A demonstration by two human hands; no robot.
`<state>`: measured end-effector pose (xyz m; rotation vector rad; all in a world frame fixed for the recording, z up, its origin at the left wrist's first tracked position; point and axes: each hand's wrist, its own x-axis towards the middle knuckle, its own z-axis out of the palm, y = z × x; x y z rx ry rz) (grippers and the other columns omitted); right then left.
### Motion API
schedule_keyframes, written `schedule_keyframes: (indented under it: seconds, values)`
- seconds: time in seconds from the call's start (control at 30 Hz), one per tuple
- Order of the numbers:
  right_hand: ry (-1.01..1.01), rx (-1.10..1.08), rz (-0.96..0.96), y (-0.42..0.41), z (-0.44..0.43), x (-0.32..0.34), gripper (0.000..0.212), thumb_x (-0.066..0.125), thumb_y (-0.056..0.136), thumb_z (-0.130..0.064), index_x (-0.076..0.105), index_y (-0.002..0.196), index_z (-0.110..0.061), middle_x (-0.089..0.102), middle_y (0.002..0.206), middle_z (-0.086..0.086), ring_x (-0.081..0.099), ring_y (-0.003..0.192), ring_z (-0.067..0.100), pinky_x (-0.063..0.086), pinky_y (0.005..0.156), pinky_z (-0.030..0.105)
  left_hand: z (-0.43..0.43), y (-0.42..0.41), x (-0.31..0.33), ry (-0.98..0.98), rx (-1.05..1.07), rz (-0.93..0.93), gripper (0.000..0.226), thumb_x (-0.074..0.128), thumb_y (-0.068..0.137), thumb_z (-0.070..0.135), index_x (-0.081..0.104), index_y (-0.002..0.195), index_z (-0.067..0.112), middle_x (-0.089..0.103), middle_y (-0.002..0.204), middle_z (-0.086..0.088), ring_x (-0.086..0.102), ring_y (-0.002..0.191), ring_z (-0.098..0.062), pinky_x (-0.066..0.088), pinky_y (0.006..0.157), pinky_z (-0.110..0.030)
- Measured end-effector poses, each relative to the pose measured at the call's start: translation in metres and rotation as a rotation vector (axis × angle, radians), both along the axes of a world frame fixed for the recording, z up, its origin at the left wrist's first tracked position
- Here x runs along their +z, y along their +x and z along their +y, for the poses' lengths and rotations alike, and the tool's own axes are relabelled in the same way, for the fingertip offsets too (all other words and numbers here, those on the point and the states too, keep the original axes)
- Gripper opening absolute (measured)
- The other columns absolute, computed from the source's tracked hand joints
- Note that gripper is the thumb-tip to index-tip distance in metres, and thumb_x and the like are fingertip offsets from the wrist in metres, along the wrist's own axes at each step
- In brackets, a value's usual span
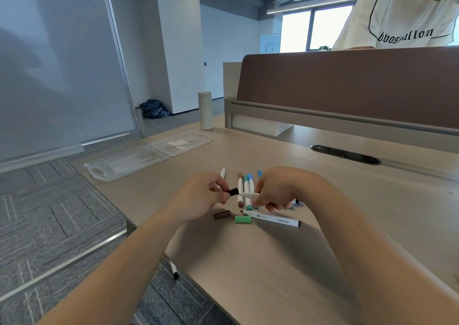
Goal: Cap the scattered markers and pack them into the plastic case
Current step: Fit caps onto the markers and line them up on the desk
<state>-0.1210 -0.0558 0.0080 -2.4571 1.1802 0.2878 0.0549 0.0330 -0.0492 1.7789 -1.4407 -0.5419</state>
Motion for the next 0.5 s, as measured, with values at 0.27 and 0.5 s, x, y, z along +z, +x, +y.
schedule_keyframes:
  seconds: [0.27,0.5]
  values:
    - [-0.005,0.019,-0.032,-0.0024,0.0017,0.0054,0.03,0.059,0.097,-0.029,0.07,0.101,-0.002,0.061,0.069,0.003,0.049,0.059,0.018,0.047,0.062,0.028,0.0031,-0.0012,0.0069,0.021,0.008,-0.026,0.007,0.068,0.088,0.011,0.067,0.09,0.017,0.07,0.068,0.005,0.051,0.057,-0.012,0.045,0.062,-0.032]
    - [-0.001,0.048,-0.019,-0.0021,0.0034,0.0052,0.03,0.06,0.095,-0.031,0.073,0.1,-0.004,0.063,0.074,0.004,0.053,0.065,0.02,0.048,0.065,0.029,0.004,-0.0044,0.0056,0.002,-0.012,0.041,0.007,0.067,0.088,0.006,0.068,0.092,0.012,0.07,0.071,0.0,0.051,0.055,-0.011,0.044,0.058,-0.026]
